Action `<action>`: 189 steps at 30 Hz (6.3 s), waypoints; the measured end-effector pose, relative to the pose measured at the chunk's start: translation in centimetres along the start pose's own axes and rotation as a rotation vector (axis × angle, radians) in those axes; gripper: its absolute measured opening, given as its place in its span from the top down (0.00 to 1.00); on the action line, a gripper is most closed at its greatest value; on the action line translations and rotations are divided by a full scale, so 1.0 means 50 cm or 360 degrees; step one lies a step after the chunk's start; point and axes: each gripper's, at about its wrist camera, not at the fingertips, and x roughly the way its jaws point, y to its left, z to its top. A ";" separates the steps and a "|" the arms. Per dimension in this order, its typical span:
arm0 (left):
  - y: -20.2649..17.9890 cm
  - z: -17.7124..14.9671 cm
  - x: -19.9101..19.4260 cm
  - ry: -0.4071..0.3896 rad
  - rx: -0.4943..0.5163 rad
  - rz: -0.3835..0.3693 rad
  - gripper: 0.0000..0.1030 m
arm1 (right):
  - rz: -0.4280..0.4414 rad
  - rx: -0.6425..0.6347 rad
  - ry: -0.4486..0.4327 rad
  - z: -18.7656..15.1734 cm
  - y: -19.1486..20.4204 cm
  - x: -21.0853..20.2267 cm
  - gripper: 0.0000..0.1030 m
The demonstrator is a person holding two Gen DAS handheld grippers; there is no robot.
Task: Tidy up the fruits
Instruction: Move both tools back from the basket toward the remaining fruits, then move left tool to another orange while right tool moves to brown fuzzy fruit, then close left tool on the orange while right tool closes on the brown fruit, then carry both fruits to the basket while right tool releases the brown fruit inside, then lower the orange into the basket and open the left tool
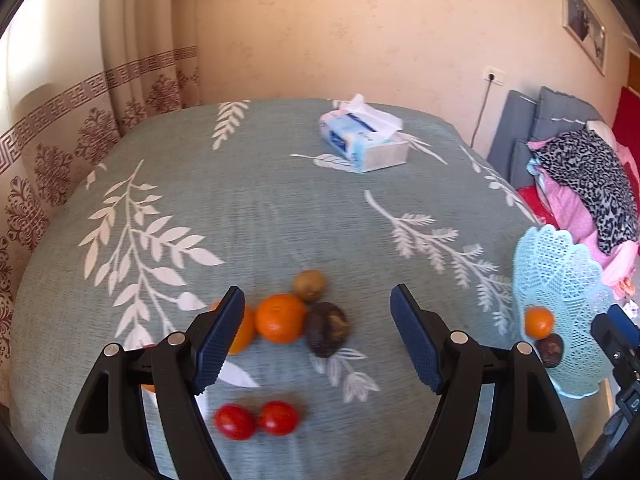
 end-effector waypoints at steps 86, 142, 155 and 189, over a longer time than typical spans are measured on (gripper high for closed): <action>0.178 -0.041 0.016 -0.0021 -0.0176 -0.0063 0.64 | 0.0122 -0.0417 0.0354 -0.043 0.277 0.210 0.41; -0.085 -0.028 -0.063 -0.0100 0.0204 -0.0177 0.64 | -0.0080 -0.0121 0.0141 -0.001 0.017 0.072 0.72; -0.234 -0.034 -0.060 -0.0089 0.0406 -0.0301 0.64 | -0.0186 0.0049 0.0112 -0.005 -0.093 0.048 0.58; -0.391 0.008 0.016 0.0015 0.0490 -0.0558 0.41 | -0.0296 0.0152 0.0070 -0.002 -0.145 0.038 0.45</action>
